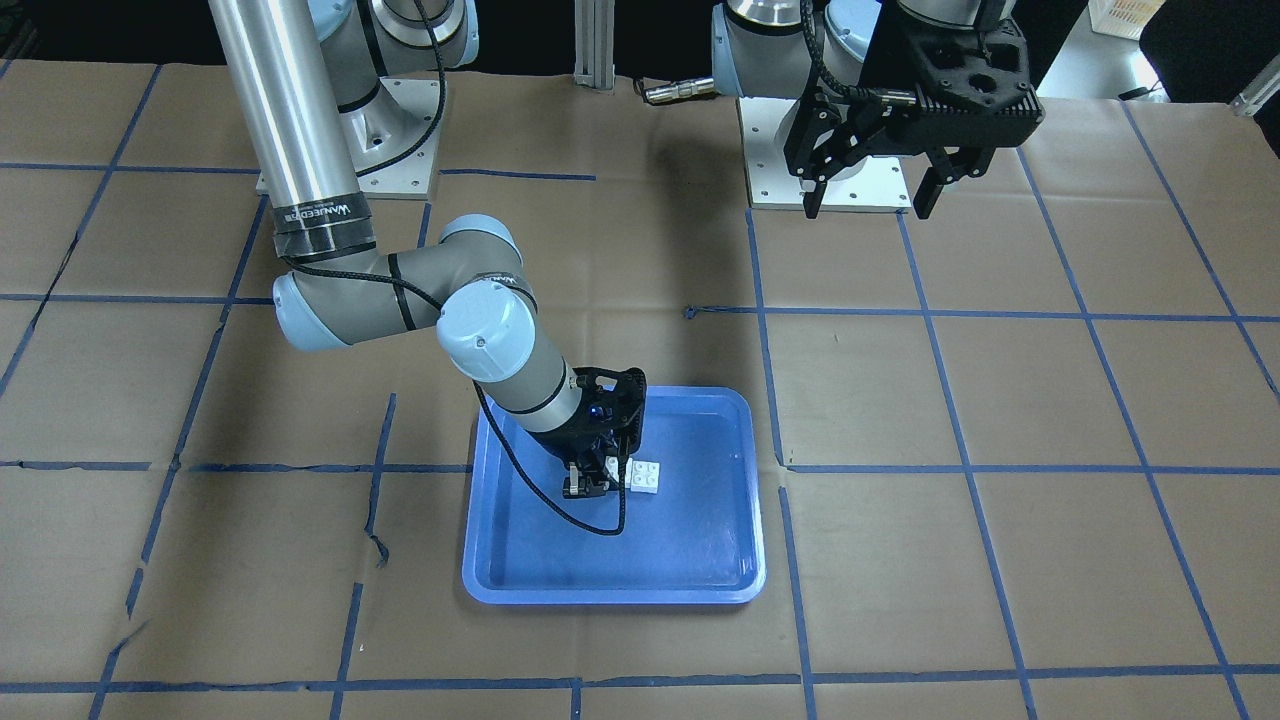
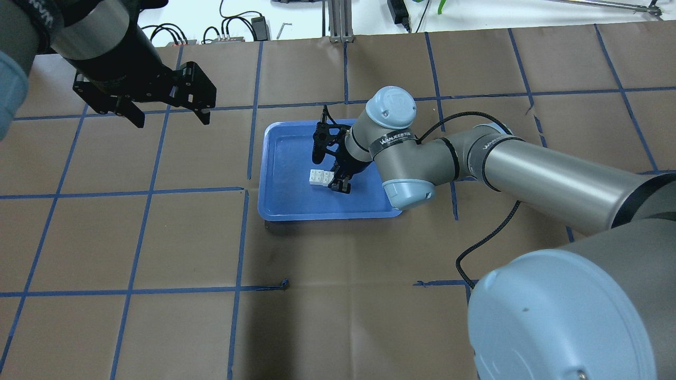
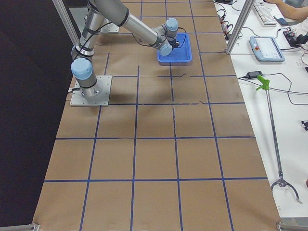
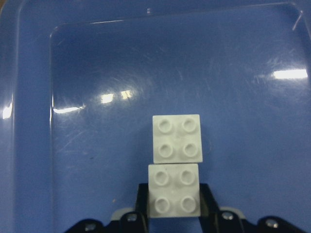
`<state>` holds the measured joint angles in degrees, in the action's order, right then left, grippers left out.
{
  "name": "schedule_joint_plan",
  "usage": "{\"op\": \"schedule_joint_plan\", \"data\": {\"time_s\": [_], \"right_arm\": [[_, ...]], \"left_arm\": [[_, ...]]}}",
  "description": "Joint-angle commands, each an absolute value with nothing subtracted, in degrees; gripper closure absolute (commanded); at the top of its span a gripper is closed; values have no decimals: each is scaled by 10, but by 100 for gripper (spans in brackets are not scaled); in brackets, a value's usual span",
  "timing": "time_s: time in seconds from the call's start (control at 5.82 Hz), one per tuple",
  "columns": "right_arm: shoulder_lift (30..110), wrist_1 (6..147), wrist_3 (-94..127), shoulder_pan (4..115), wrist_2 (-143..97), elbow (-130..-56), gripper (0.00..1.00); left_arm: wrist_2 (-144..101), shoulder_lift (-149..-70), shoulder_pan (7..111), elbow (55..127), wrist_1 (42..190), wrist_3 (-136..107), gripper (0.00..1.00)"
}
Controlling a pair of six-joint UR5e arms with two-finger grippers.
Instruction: Assemble white blocks and place on blue tray
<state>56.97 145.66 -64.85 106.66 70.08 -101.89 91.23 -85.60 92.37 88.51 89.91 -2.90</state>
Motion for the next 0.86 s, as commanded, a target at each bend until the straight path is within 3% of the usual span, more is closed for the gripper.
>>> {"op": "schedule_joint_plan", "data": {"time_s": [0.0, 0.34, 0.52, 0.69], "right_arm": [[569, 1458, -650, 1067, 700, -1016, 83], [567, 1458, -650, 1067, 701, -1016, 80], [567, 1459, -650, 1066, 700, -1016, 63], [567, 1459, -650, 1066, 700, -1016, 54]], "left_arm": [[912, -856, 924, 885, 898, -29, 1], [912, -856, 924, 885, 899, -29, 1], [912, -856, 924, 885, 899, -29, 1], [912, -856, 924, 885, 899, -29, 1]]}}
